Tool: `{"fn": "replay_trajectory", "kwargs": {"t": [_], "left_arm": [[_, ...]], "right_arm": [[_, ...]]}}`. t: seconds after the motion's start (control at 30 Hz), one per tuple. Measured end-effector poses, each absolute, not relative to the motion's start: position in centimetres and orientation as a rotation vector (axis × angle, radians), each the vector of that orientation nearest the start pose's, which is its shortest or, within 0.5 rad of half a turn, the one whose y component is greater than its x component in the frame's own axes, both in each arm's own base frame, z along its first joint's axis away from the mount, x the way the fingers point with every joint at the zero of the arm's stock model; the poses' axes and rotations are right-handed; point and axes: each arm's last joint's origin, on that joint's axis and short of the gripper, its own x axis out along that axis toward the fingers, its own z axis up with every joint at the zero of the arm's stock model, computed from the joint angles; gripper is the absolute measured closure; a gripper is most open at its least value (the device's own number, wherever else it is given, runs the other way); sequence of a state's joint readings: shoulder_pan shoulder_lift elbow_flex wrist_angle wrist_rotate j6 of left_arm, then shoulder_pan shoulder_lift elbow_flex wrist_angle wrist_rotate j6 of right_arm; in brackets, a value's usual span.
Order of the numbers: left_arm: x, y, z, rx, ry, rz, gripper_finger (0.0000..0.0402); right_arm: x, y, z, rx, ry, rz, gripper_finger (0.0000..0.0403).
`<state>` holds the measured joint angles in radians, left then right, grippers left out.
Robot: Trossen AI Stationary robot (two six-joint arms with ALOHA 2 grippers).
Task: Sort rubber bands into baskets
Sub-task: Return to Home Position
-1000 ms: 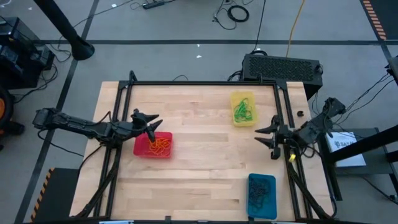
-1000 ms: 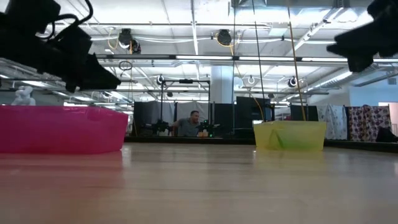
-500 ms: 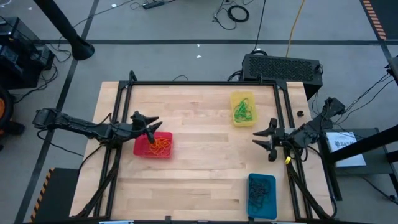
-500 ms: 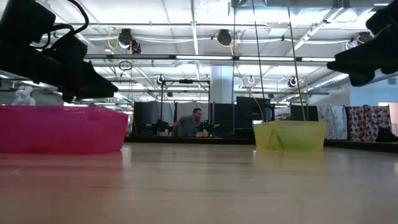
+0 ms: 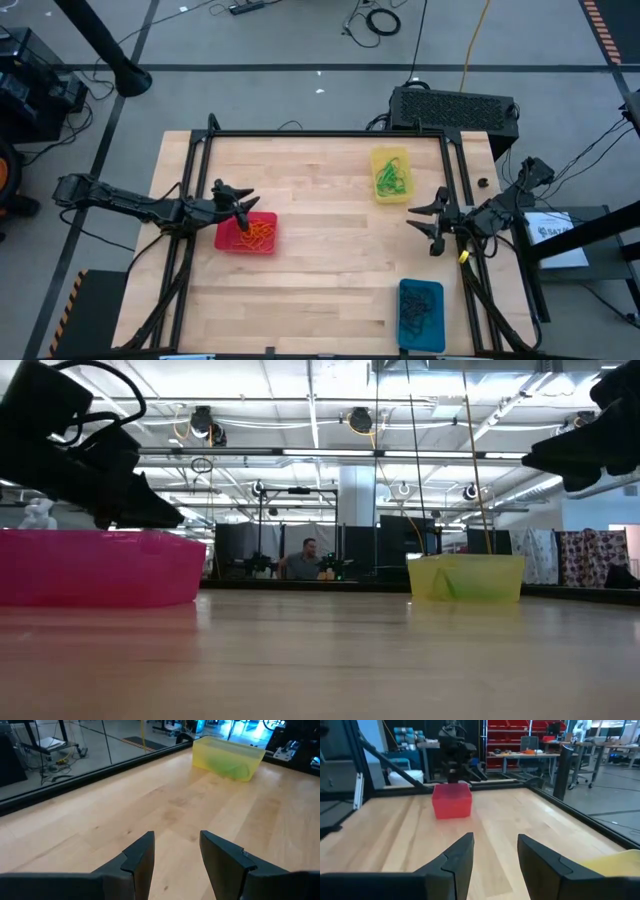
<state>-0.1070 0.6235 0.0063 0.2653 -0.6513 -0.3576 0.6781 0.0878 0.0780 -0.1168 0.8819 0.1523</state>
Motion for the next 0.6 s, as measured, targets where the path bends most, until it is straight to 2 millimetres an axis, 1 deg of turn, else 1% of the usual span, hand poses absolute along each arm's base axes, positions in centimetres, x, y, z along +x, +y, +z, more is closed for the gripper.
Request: {"fn": "replay_trajectory", "kwargs": {"t": [0.2, 0.6], "left_arm": [[12.66, 0.40, 13.36, -0.215, 0.229, 0.589, 0.0238], [12.65, 0.41, 13.34, -0.215, 0.229, 0.589, 0.0238]], "right_arm": [[8.25, 3.77, 17.04, 0.018, 0.102, -0.215, 0.0257], [8.25, 3.77, 17.04, 0.028, 0.100, -0.215, 0.0257]]}}
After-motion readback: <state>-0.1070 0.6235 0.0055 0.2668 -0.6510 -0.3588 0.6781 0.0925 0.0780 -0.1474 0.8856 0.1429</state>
